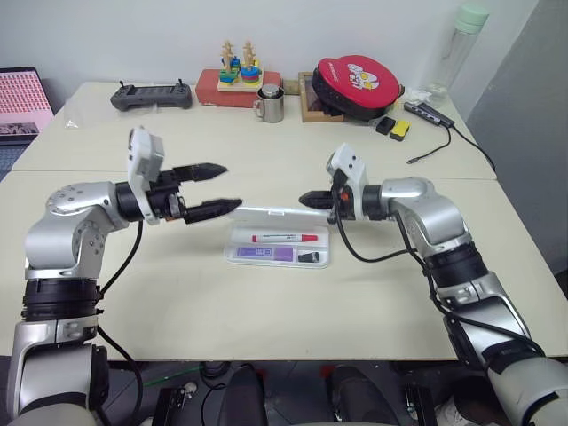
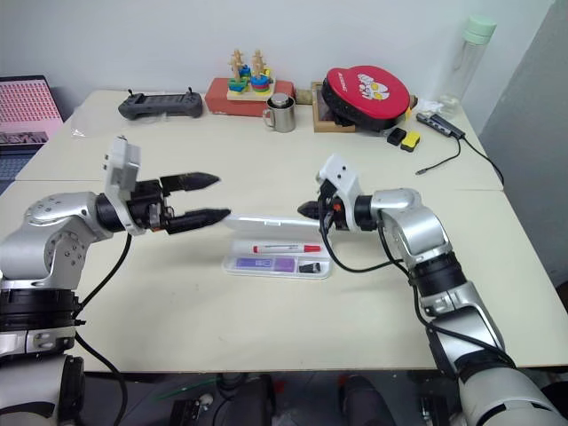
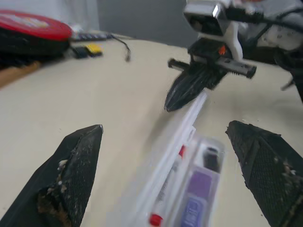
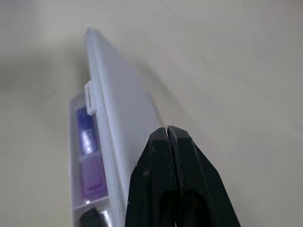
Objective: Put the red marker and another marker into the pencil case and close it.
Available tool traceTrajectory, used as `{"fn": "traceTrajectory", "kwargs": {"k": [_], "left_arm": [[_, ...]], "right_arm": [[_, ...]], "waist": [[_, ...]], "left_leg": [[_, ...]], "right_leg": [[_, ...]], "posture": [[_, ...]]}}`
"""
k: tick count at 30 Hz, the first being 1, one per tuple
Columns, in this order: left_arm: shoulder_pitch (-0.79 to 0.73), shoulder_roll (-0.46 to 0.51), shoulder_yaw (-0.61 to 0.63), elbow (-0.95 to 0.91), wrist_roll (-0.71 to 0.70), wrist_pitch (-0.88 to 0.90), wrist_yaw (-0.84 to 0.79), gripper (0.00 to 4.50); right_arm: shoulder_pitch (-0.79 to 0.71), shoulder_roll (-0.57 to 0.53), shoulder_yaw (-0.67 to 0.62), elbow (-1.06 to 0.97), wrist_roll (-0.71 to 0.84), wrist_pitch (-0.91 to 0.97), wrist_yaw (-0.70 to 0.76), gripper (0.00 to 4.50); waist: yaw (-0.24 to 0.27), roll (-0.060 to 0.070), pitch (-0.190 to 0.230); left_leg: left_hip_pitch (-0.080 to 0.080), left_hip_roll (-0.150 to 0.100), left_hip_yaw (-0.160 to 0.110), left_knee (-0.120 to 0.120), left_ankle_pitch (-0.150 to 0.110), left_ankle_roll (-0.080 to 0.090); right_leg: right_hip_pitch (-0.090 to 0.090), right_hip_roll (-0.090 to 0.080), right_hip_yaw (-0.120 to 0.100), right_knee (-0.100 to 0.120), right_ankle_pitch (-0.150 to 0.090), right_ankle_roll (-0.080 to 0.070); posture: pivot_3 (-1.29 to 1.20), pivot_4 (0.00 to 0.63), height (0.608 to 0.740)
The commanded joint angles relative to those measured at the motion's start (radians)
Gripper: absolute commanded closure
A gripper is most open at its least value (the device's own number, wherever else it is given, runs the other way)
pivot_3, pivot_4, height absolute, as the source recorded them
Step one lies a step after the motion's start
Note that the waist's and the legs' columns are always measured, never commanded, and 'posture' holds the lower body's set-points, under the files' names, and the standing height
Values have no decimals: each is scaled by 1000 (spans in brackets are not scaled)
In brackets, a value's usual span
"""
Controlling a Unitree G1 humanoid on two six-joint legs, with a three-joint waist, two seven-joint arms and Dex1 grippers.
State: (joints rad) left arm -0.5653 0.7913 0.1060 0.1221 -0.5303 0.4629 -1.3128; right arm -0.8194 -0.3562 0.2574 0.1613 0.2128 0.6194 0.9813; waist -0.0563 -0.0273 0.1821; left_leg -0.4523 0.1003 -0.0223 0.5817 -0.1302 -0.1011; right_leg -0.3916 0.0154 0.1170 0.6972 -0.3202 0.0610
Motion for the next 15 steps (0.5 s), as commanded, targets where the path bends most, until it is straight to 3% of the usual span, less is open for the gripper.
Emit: {"fn": "traceTrajectory", "kwargs": {"k": [1,6,10,12,15], "left_arm": [[11,27,-22,-61,10,3,-20,0],[33,21,-52,-91,20,23,-8,0],[47,14,-74,-106,32,30,1,0],[56,3,-84,-115,37,28,13,0],[36,-28,-69,-98,45,62,97,0]], "right_arm": [[55,-21,55,-65,-37,-2,-8,4486],[153,-53,162,-71,-139,-39,-40,4486],[176,-53,172,-64,-153,-47,-45,4486],[187,-41,148,-60,-139,-44,-57,4486],[225,2,15,-124,-32,-70,-81,4486]], "waist": [[0,0,0],[0,0,0],[0,-1,-1],[0,-1,-1],[1,-2,-1]], "left_leg": [[0,0,0,0,0,0],[0,0,0,2,0,0],[2,0,0,3,0,0],[2,0,0,5,0,0],[2,0,0,6,0,0]], "right_leg": [[0,0,0,0,0,0],[1,0,0,0,-1,1],[2,0,0,0,-1,2],[3,0,0,0,-1,2],[3,0,0,0,-1,3]], "posture": [[0,150,740],[0,150,740],[0,150,740],[0,150,740],[0,150,740]]}}
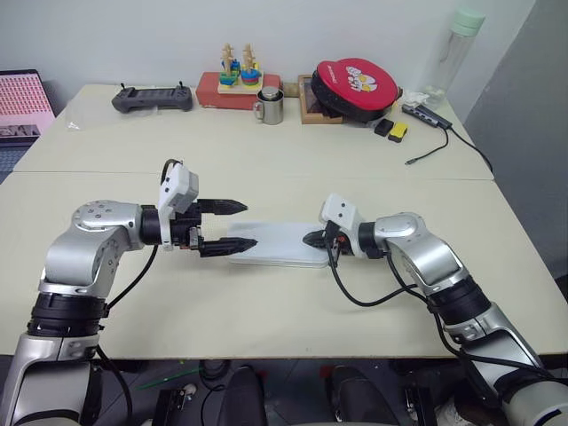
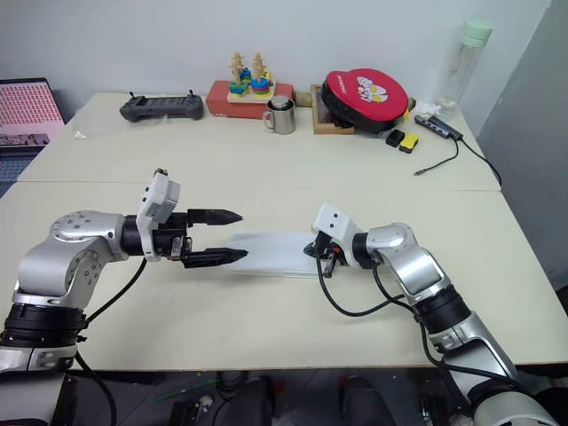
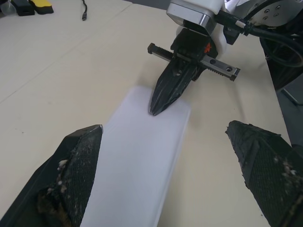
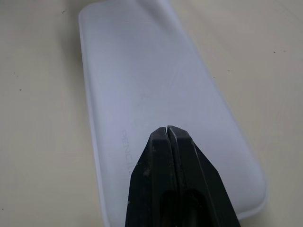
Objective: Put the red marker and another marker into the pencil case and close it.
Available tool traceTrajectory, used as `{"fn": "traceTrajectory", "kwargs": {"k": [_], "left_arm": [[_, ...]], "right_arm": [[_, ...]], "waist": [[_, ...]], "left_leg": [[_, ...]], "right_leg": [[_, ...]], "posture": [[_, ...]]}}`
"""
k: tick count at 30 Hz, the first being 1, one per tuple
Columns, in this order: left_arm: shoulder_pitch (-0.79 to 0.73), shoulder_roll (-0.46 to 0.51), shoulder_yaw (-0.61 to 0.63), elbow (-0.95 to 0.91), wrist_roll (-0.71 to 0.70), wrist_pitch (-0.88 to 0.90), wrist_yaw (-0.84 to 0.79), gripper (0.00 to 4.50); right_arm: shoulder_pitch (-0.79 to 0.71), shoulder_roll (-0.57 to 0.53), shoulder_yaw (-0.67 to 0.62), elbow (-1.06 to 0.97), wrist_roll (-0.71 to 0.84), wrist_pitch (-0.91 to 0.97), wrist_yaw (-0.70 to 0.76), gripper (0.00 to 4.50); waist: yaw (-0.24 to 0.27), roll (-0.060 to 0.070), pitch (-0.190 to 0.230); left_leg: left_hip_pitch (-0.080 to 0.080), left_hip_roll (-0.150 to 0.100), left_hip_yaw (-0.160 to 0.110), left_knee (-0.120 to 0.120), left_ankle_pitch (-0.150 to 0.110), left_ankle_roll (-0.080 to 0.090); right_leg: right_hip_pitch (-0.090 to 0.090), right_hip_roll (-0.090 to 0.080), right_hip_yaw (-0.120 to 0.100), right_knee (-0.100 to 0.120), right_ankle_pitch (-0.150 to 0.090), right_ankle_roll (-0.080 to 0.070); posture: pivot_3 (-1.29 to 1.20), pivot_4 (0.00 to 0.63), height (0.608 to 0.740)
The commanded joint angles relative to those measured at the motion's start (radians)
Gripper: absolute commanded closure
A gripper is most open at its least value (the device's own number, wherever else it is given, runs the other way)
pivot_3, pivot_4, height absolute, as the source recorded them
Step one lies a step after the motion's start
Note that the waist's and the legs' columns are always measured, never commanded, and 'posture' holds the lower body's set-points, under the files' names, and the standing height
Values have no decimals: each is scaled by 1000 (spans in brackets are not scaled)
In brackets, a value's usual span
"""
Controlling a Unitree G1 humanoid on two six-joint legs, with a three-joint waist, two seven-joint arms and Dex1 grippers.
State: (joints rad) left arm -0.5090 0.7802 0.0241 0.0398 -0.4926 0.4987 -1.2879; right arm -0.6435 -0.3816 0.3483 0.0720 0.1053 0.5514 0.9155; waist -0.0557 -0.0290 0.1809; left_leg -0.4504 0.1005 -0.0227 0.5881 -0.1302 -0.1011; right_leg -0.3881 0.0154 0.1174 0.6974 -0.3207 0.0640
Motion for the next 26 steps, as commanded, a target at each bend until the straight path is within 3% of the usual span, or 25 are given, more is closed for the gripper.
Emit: {"fn": "traceTrajectory", "kwargs": {"k": [1,5,10,15,20,26], "left_arm": [[-39,-32,19,7,17,55,125,0],[-73,-104,40,70,70,10,276,0],[-89,-160,125,194,114,-81,461,0],[-9,-104,220,248,129,-119,525,0],[36,-93,242,217,126,-115,526,0],[65,-88,239,208,135,-113,524,0]], "right_arm": [[66,40,-134,-67,112,-31,-27,4486],[118,47,-309,-118,172,-20,-139,3980],[196,3,-431,-164,206,-24,-207,2627],[310,-77,-521,-155,209,-18,-234,1298],[320,-102,-517,-164,217,-19,-238,58],[270,-102,-492,-133,207,-31,-244,58]], "waist": [[1,0,0],[5,1,1],[11,0,0],[5,0,1],[3,1,1],[1,1,1]], "left_leg": [[0,0,0,0,0,0],[-1,0,0,1,0,0],[-1,0,0,1,0,0],[-1,0,1,0,0,0],[-1,0,1,-1,0,0],[-1,-1,2,3,0,0]], "right_leg": [[0,0,0,0,0,0],[-1,0,0,0,1,2],[0,0,1,0,1,2],[-1,0,2,0,1,0],[-1,0,2,0,1,1],[-1,0,4,0,4,6]], "posture": [[0,150,740],[0,150,740],[0,150,740],[0,150,740],[0,150,740],[0,150,740]]}}
